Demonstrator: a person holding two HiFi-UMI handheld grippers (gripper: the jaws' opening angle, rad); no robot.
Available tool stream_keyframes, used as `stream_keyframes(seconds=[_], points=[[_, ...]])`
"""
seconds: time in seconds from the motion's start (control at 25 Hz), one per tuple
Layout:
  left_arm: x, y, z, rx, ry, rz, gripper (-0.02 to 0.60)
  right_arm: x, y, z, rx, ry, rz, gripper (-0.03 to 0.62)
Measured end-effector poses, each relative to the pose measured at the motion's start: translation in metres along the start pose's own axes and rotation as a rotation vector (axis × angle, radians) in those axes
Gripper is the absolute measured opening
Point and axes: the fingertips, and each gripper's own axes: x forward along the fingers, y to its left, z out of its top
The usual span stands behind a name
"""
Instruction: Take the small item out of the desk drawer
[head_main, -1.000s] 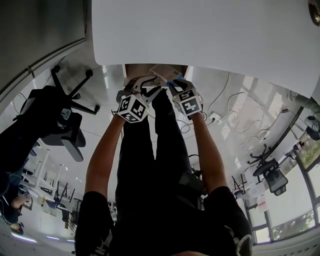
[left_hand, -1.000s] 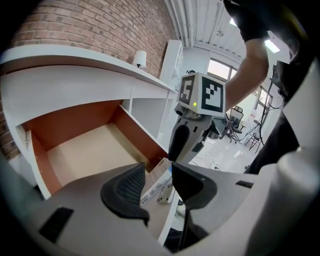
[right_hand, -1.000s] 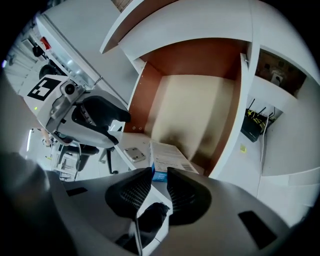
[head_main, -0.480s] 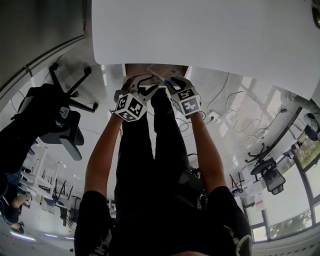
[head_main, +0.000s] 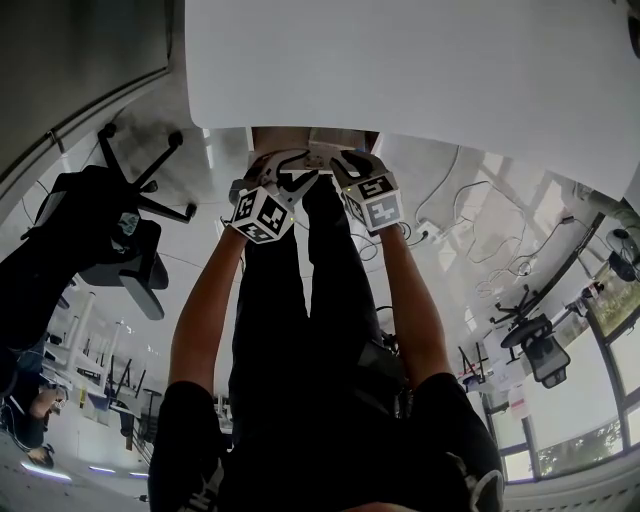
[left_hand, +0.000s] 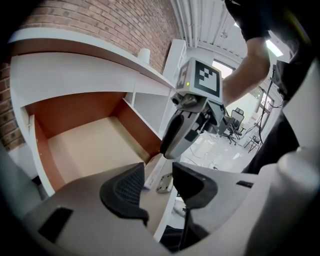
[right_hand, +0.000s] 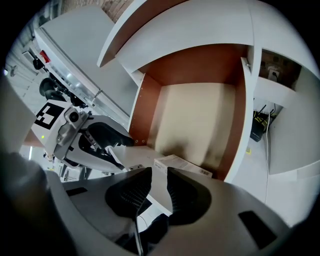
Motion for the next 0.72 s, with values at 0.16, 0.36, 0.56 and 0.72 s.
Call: stream_keyframes(seconds=[0.16, 0.36, 0.56, 0.72], points=[[-0.002, 0.003, 0.0, -0.009, -0.01, 0.005, 0.169, -0.001, -0.006, -0.003, 0.007, 0.011, -0.022, 0.115], [-0.005, 0.011, -0.004, -0.018, -0.018, 0.011, 0.169, 0.01, -0.016, -0.001, -0.051, 0.045, -0.053, 0.135], [-0.005, 0.007, -0.004, -0.021, -0.02, 0.007, 0.169, 0.019, -0.021, -0.006, -0.215, 0.147, -0.089, 0.141], [-0.006, 0.011, -0.004, -0.021, -0.02, 0.004, 0.169, 0.035, -0.029, -0.011, -0.386, 0.277, -0.107, 0.146]])
